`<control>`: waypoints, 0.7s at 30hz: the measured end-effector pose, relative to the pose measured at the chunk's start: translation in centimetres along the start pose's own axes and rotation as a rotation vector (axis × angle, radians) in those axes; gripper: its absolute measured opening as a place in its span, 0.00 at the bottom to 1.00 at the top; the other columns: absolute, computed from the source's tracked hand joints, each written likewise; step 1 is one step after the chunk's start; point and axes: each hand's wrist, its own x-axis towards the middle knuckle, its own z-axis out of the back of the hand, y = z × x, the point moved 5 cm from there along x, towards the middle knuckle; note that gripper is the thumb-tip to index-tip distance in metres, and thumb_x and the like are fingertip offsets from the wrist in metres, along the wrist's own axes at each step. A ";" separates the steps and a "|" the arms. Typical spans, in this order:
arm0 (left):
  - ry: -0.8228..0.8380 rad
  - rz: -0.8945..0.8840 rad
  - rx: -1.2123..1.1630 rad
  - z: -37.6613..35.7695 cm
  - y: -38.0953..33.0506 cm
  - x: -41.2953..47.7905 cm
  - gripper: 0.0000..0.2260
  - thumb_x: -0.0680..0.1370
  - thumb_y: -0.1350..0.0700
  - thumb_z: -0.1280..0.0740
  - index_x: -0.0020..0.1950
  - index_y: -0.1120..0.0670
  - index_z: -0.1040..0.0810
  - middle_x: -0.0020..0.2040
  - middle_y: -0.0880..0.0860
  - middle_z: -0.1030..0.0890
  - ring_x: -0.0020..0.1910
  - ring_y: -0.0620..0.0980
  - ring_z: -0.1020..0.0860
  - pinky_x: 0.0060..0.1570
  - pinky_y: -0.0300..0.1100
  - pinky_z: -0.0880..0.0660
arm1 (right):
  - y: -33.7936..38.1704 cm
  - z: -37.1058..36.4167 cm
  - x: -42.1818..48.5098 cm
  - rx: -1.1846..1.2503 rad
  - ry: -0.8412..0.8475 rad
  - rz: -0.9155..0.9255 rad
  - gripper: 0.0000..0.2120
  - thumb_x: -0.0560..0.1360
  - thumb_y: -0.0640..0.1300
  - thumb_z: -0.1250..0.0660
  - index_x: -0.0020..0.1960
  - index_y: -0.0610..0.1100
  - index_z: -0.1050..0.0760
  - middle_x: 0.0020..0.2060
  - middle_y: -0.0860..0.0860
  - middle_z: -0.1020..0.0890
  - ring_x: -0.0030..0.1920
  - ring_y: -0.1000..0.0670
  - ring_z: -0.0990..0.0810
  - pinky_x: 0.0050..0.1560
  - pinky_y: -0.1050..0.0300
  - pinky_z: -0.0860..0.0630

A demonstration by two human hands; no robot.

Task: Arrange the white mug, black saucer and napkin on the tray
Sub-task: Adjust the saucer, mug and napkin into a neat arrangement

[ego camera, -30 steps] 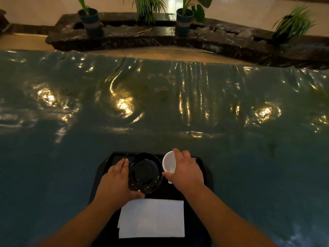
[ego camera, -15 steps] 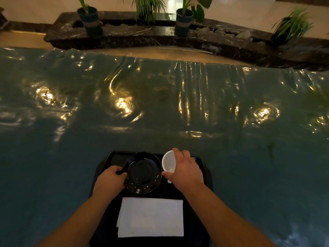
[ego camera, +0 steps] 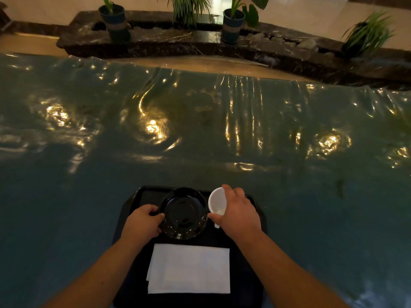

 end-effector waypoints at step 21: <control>0.022 -0.039 -0.091 -0.1 1.0 0.4 0.05 0.82 0.59 0.32 0.57 0.54 0.21 0.46 0.57 0.16 0.40 0.57 0.16 0.40 0.49 0.17 | 0.8 -0.2 0.1 -0.011 0.010 -0.015 0.45 0.71 0.65 0.24 0.79 0.54 0.43 0.69 0.48 0.31 0.63 0.43 0.23 0.54 0.48 0.19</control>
